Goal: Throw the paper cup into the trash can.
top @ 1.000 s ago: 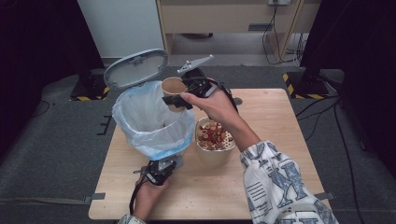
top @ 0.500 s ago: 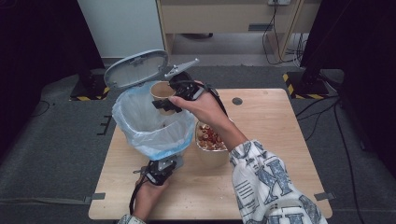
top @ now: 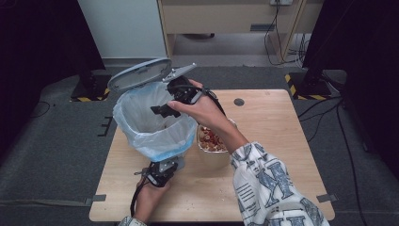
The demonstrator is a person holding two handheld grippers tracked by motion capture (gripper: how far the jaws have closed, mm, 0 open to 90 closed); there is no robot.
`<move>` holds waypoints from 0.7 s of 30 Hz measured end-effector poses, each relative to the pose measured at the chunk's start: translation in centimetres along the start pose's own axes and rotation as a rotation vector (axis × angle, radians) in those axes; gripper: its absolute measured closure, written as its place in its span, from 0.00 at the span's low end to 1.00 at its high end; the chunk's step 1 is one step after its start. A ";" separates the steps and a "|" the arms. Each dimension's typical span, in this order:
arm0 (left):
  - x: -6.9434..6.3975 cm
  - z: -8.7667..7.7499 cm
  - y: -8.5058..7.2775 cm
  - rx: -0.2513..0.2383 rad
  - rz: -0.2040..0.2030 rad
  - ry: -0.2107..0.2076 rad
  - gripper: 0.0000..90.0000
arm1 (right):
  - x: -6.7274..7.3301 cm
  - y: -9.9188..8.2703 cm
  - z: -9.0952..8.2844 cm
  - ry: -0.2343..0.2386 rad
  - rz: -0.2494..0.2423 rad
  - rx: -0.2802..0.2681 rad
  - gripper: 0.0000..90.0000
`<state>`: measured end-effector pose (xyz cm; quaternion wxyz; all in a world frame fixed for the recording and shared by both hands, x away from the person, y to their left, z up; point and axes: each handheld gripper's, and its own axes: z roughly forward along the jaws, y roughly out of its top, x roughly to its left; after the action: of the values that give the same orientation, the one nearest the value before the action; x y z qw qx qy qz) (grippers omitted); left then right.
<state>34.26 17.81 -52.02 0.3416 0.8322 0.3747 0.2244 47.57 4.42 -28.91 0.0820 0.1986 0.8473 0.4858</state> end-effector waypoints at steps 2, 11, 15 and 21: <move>0.0 0.0 0.0 0.000 0.000 0.000 1.00 | -0.3 -0.2 -0.3 -0.008 0.007 -0.006 0.09; 0.0 0.0 0.0 0.000 0.000 0.000 1.00 | -1.0 -1.1 -1.1 -0.023 0.014 -0.001 0.09; 0.0 0.0 0.0 -0.001 0.000 -0.001 0.99 | -1.3 -1.5 -1.5 -0.035 0.015 -0.004 0.09; 0.0 0.0 0.0 0.000 0.000 -0.002 1.00 | -2.1 -2.2 -2.5 -0.056 0.030 -0.011 0.09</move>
<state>34.25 17.82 -52.01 0.3419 0.8325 0.3743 0.2234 48.03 0.57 -29.61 0.0995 0.2243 0.8390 0.4856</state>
